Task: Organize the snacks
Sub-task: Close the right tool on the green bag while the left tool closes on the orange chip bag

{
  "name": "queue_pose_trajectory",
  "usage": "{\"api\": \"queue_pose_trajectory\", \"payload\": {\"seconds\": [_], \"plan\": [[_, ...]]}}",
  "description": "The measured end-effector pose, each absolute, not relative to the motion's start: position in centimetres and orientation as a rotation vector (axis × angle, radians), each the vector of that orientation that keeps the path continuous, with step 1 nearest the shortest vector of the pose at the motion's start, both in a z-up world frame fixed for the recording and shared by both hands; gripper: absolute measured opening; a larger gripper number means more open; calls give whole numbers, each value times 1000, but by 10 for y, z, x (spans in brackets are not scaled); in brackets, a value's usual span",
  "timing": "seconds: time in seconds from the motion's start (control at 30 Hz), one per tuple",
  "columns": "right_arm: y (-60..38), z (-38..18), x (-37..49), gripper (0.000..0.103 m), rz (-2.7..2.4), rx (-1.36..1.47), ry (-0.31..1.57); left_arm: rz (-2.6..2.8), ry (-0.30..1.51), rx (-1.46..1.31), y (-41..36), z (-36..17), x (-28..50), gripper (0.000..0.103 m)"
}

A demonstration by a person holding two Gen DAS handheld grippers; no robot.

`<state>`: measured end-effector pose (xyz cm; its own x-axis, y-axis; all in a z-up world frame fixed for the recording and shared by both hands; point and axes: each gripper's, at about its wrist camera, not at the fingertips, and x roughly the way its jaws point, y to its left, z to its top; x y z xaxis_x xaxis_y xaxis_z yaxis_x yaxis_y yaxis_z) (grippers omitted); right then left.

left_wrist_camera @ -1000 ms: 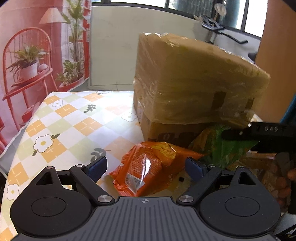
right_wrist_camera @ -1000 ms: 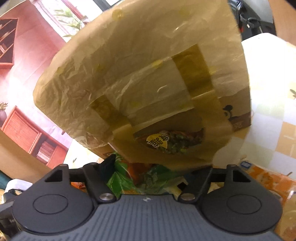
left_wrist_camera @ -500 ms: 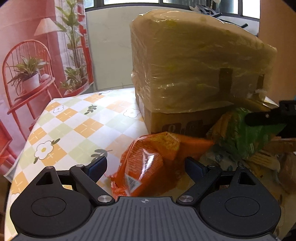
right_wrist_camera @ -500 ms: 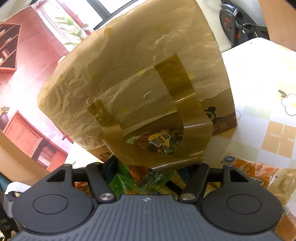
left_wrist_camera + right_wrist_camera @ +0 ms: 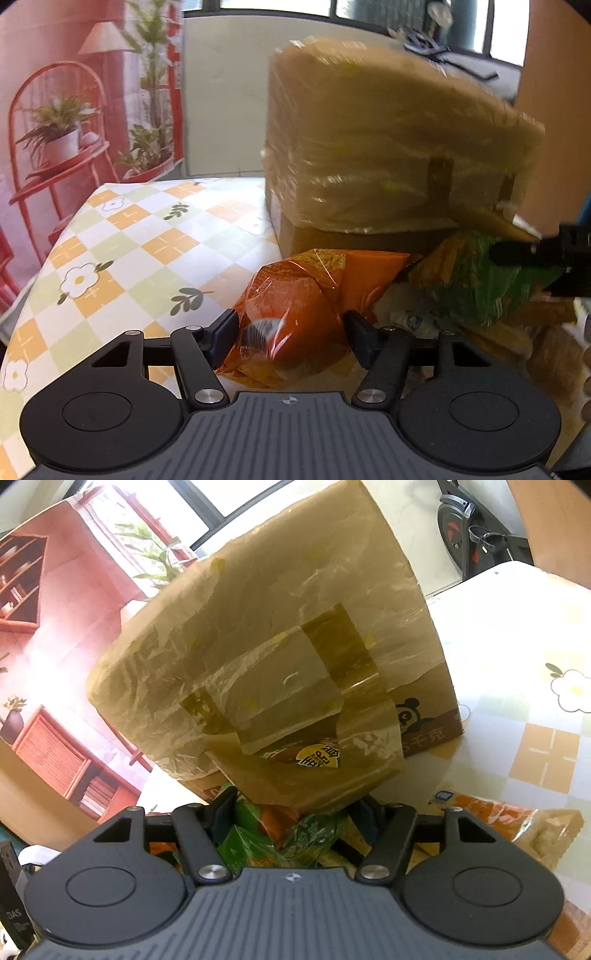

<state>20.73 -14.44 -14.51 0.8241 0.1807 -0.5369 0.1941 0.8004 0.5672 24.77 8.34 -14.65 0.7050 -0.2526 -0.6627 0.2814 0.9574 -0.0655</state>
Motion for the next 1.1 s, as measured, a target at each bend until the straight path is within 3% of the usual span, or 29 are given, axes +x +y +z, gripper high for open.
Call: {"api": "queue_pose_trajectory", "payload": {"seconds": [0.43,1.1], "plan": [[-148,-143,191,66,37,654,605,-236,676,-169,96,-125,225,66],[-146,-143,162,66,68,665,588,-248,637,-168,86,-114,191,66]]}}
